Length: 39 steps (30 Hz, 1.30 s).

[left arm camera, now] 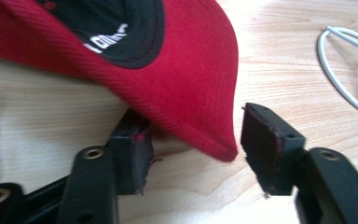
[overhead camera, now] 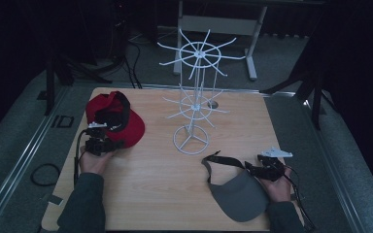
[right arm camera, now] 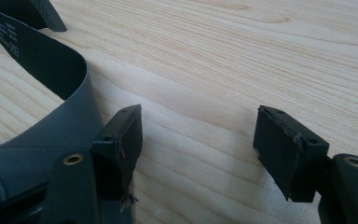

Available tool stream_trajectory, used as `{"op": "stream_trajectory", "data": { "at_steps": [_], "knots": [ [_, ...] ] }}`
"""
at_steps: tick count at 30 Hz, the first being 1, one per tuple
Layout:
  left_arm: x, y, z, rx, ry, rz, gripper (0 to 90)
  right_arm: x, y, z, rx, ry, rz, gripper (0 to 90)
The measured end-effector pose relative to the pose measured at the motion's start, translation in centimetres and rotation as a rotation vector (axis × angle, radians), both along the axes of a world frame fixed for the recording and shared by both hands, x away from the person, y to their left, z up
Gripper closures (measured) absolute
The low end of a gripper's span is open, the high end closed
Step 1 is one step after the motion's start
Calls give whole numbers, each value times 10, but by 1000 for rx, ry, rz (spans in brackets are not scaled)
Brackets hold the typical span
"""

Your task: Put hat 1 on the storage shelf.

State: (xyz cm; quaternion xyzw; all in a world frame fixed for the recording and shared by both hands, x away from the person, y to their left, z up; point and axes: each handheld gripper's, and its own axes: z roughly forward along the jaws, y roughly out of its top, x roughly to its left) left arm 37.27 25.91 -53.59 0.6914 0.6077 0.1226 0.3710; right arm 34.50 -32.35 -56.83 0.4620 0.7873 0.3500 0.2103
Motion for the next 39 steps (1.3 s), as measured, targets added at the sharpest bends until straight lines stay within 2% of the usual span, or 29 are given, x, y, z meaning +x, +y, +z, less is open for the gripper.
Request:
{"op": "stream_trajectory", "data": {
  "at_steps": [3,4,7,9,11,15,17,22,26,27,31,35,39],
  "knots": [
    [7,-2,-6,-41,9,5,403,0,0,0,0,0,0,326],
    [9,-2,-8,-43,11,8,403,0,0,0,0,0,0,326],
    [12,-4,-12,-36,19,12,422,0,0,0,0,0,0,324],
    [13,-5,-13,-24,19,12,465,0,0,0,0,0,1,323],
    [13,-8,-16,24,23,2,541,0,0,0,0,1,1,323],
    [10,-4,-21,13,18,13,566,0,0,0,0,0,1,323],
    [8,-2,-22,-2,9,9,603,0,0,0,0,0,1,323],
    [6,-3,-19,20,-10,-13,684,0,0,0,0,0,1,323],
    [4,-4,-18,18,-18,-14,728,0,0,0,0,0,1,322],
    [2,-3,-17,9,-36,-11,771,0,0,0,0,0,1,323],
    [-1,-2,-15,17,-59,0,843,0,0,0,0,0,1,322],
    [-3,-4,-14,40,-81,-16,858,0,0,0,0,0,1,322],
    [-4,-3,-16,30,-101,-11,861,0,0,0,0,0,1,322]
  ]
}}
